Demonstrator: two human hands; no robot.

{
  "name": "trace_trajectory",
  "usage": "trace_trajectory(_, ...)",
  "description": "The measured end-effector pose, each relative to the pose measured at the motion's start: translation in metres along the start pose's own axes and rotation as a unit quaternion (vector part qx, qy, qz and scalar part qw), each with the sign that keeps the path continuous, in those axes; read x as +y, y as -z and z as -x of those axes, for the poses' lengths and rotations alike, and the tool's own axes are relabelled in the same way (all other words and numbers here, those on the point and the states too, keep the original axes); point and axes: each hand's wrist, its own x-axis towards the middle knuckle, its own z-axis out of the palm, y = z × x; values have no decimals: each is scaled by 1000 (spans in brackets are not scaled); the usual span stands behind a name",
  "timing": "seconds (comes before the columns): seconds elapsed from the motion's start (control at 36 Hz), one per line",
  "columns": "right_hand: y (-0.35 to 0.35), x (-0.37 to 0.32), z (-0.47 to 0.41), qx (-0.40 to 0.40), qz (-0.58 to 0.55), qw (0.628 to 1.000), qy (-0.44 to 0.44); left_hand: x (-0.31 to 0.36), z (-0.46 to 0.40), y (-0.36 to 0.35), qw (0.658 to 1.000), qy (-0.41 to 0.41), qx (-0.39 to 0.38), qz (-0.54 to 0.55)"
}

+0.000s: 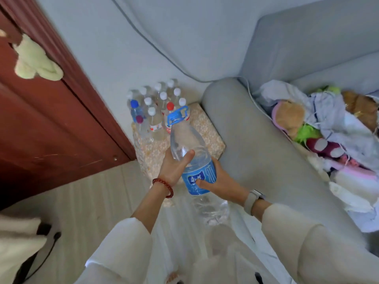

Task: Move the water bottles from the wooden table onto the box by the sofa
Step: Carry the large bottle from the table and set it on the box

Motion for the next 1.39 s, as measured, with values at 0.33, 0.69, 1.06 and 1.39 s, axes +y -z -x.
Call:
trace_trajectory(0.33, 139, -6, -163, 14, 27, 998, -48, 47, -191, -54, 992, 83, -92, -22)
trace_trajectory(0.69, 164, -7, -331, 47, 42, 998, -22, 69, -350, -54, 984, -12, -12, -177)
trace_trajectory(1.06, 166, 30, -440, 43, 35, 998, 36, 26, -417, -54, 964, -19, 62, -259)
trace_trajectory(1.39, 191, 30, -421, 15, 33, 999, 3, 16, -412, -59, 912, -36, 63, -403)
